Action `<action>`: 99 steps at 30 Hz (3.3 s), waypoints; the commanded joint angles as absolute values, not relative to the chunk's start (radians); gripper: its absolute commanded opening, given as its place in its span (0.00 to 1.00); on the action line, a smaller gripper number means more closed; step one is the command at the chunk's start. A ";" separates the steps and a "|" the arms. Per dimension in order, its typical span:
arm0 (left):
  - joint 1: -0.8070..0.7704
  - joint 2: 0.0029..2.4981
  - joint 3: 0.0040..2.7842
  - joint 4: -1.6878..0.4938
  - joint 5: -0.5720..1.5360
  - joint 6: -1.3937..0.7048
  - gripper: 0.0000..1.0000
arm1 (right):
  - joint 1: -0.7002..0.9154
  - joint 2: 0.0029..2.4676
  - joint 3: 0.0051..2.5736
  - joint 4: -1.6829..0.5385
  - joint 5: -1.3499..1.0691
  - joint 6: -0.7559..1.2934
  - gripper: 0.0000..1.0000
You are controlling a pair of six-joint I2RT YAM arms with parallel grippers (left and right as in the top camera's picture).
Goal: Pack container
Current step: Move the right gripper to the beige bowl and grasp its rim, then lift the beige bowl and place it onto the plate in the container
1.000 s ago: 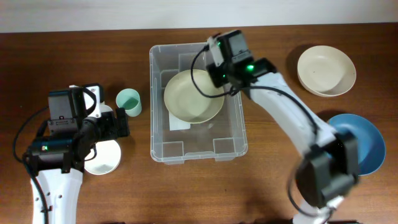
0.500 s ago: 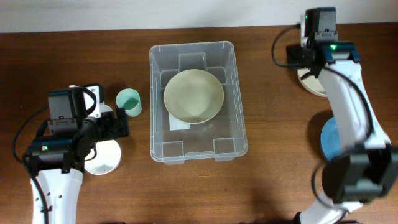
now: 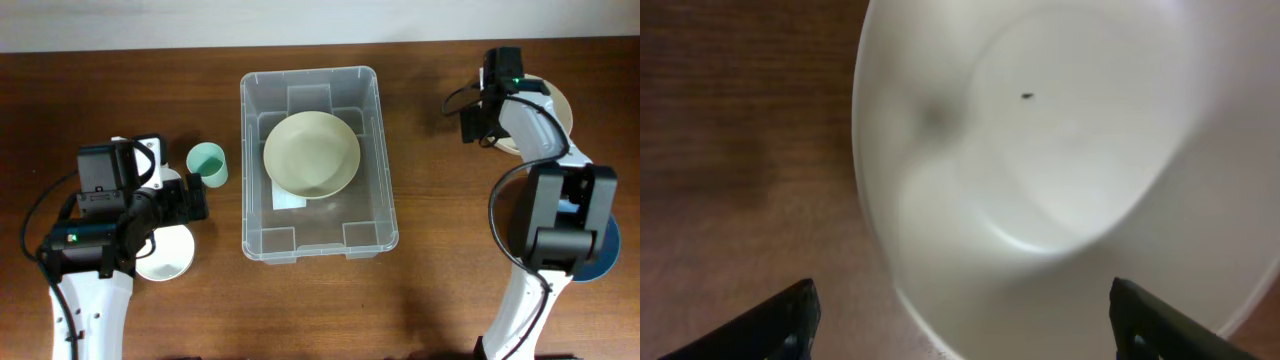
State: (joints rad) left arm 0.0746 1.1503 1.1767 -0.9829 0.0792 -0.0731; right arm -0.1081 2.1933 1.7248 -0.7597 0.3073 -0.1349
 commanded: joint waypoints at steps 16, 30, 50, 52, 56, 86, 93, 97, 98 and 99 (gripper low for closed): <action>0.077 1.150 1.200 -0.978 0.090 -0.082 0.99 | -0.141 2.297 1.726 -0.610 0.323 -0.131 0.59; 0.077 1.150 1.200 -0.978 0.090 -0.083 0.99 | -0.141 2.297 1.726 -0.586 0.323 -0.132 0.18; 0.077 1.150 1.200 -0.978 0.090 -0.083 0.99 | -0.131 2.252 1.760 -0.549 0.326 -0.176 0.04; 0.077 1.150 1.200 -0.978 0.090 -0.083 0.99 | -0.123 2.191 1.779 -0.549 0.326 -0.176 0.04; 0.077 1.150 1.200 -0.978 0.090 -0.082 0.99 | -0.088 2.057 1.813 -0.588 0.322 -0.203 0.04; 0.077 1.150 1.200 -0.978 0.030 -0.083 0.99 | 0.739 2.039 1.816 -0.920 0.011 -0.520 0.04; 0.077 1.150 1.200 -0.978 0.030 -0.082 0.99 | 0.701 2.092 1.816 -0.895 0.011 -0.520 0.04; 0.077 1.150 1.200 -0.978 0.030 -0.082 0.99 | 0.691 2.092 1.816 -0.894 0.011 -0.519 0.15; 0.077 1.150 1.200 -0.978 0.030 -0.083 0.99 | 0.691 2.091 1.816 -0.896 0.011 -0.518 0.20; 0.077 1.150 1.200 -0.978 0.030 -0.082 0.99 | 0.691 2.086 1.817 -0.899 0.011 -0.516 0.24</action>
